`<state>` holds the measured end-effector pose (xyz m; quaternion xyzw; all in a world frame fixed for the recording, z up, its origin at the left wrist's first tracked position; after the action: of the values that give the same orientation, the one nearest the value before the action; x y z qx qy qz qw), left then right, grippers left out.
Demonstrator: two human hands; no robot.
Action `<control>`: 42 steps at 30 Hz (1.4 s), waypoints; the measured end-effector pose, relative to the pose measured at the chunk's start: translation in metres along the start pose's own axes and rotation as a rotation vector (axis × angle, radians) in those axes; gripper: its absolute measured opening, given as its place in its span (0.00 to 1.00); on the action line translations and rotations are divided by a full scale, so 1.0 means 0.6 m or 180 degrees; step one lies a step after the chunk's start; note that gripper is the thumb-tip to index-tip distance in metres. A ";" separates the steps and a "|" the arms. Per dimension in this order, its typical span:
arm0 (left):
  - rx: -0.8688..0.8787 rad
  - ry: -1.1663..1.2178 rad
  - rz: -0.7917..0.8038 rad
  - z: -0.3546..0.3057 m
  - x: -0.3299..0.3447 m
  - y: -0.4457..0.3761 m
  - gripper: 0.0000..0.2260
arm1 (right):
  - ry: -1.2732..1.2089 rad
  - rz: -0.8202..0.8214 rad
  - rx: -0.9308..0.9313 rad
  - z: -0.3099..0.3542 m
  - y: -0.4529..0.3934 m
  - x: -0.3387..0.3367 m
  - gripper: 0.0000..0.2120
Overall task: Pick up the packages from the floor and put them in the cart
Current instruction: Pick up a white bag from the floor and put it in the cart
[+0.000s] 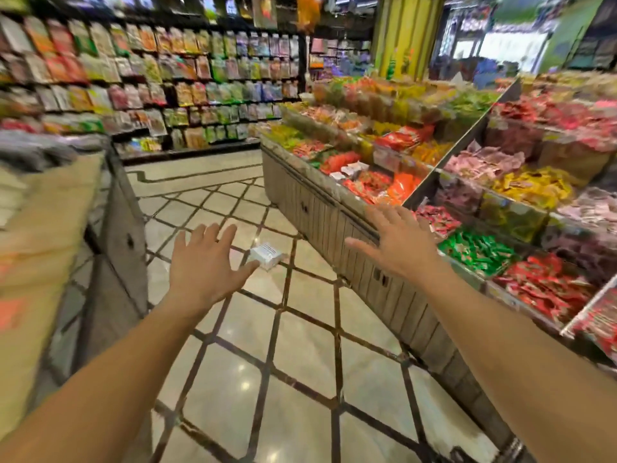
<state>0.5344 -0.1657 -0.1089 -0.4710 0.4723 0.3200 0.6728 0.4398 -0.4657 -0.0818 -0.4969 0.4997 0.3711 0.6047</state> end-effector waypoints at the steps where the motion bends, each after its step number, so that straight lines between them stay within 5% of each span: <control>1: -0.0056 0.0006 0.0018 0.017 0.012 -0.013 0.41 | -0.0011 -0.0004 -0.0062 0.017 -0.022 0.008 0.47; 4: -0.0179 0.0041 0.0021 0.056 0.051 -0.064 0.44 | -0.0066 -0.0041 -0.0230 0.058 -0.100 0.044 0.58; 9: -0.0164 -0.0135 0.0084 0.086 0.109 -0.202 0.41 | -0.0003 -0.0069 -0.0428 0.092 -0.268 0.095 0.62; 21: -0.0228 -0.0195 0.0124 0.163 0.249 -0.566 0.40 | -0.0190 0.0203 -0.0562 0.131 -0.692 0.230 0.46; 27: -0.0327 -0.0068 0.0244 0.225 0.364 -0.718 0.40 | -0.0191 0.0375 -0.0623 0.186 -0.867 0.320 0.63; 33: -0.0316 0.0042 0.0348 0.299 0.502 -0.911 0.42 | -0.0236 0.0419 -0.0585 0.244 -1.075 0.410 0.53; 42: -0.0216 0.0128 0.0645 0.383 0.643 -1.219 0.44 | -0.0206 0.0575 -0.0324 0.266 -1.375 0.489 0.52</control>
<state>1.3862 -0.2132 -0.2026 -0.4496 0.5198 0.3928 0.6111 1.3233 -0.5149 -0.1765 -0.4676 0.5032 0.4649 0.5585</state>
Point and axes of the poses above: each hand's wrist, its own y-axis away from the middle knuckle, its own x-axis out of the palm, z = x × y, the point moved 6 cm from there along -y, towards the middle knuckle, and after that the axes turned 2 degrees about -y, right-handed, at the moved point
